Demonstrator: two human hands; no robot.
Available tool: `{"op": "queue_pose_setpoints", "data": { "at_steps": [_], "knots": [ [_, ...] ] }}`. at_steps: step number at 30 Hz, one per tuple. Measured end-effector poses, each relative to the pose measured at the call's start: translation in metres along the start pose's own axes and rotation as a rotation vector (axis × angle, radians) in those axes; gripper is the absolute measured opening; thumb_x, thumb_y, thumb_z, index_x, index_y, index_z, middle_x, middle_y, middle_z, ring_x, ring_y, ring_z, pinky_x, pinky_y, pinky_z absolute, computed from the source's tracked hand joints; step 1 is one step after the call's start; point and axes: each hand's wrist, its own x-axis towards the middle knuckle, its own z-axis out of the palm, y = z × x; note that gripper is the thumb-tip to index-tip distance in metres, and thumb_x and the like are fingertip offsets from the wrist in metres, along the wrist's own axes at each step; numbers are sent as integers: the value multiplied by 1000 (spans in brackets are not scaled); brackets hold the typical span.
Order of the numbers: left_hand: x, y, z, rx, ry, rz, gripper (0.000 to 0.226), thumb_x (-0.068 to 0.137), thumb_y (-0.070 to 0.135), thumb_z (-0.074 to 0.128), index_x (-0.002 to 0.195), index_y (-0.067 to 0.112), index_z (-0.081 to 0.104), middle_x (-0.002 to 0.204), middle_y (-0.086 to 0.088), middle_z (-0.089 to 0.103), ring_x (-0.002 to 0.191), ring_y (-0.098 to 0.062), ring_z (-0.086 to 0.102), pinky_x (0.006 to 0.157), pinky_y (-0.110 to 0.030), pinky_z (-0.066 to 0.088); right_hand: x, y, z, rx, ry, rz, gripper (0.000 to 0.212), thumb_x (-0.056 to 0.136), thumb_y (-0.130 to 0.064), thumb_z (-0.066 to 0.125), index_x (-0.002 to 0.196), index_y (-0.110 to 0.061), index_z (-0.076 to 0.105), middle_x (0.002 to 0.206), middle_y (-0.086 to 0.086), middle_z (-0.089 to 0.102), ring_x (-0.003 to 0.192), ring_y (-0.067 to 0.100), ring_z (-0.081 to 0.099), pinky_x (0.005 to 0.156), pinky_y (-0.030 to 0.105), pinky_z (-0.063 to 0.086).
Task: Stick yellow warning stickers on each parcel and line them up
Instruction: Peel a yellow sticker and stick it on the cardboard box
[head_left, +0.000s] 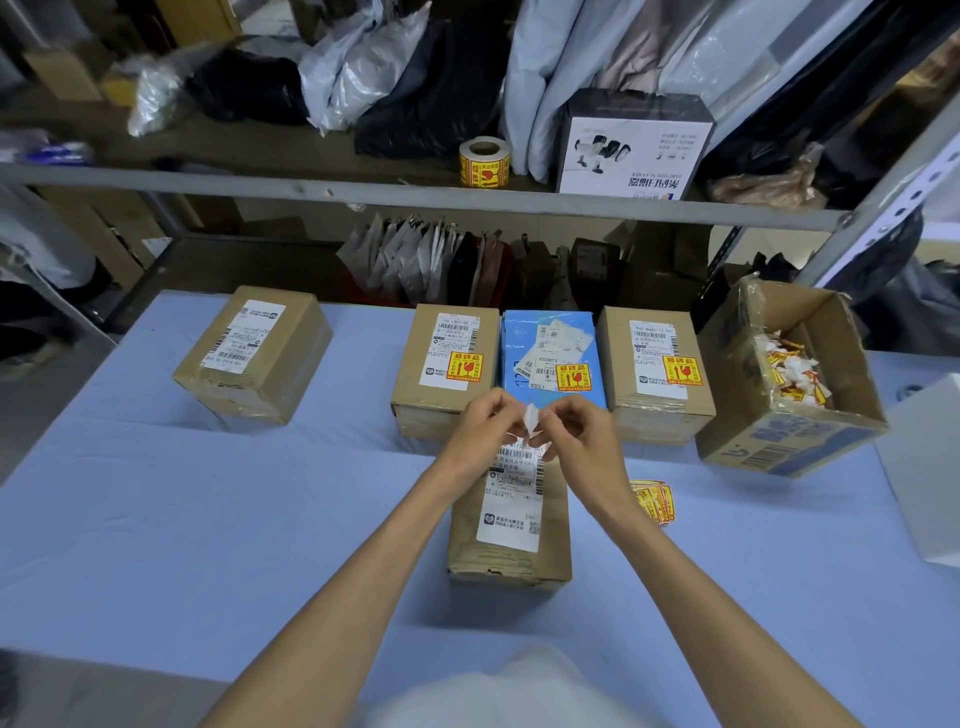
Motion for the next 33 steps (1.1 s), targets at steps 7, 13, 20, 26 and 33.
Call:
{"op": "queue_pose_setpoints", "data": {
  "at_steps": [7,13,20,26,33],
  "knots": [
    [1,-4,-1,8,-13,31,23,90,24,63,83,3,56,74,-2,61,70,-10,59,73,-21,51,1,2,-1,14,-38,-5,18,94,-15,57,86,2,58,77,13,69,70,22,70,61,34,57],
    [5,-11,-2,-139,100,-91,20,98,21,51,84,10,43,97,-20,63,86,-21,66,73,-30,57,2,4,-3,75,19,33,15,95,-8,53,86,5,55,77,20,66,71,28,69,62,33,55],
    [4,-5,4,-81,65,-51,28,93,31,59,104,5,62,84,-1,63,74,-12,57,65,-26,46,4,4,3,123,-7,36,15,95,-6,53,85,5,55,75,18,67,67,26,70,64,33,58],
    [2,-4,4,-56,36,-4,20,98,27,49,94,17,65,90,-4,66,84,-16,59,76,-29,48,3,4,4,150,-6,55,14,95,-6,54,83,0,56,71,13,67,67,29,70,63,31,58],
    [1,-8,2,-111,76,-132,36,105,31,30,98,22,64,96,-5,67,89,-19,62,84,-40,51,2,5,2,134,2,69,12,94,-3,52,84,3,54,72,14,65,64,23,69,61,28,57]
  ]
}}
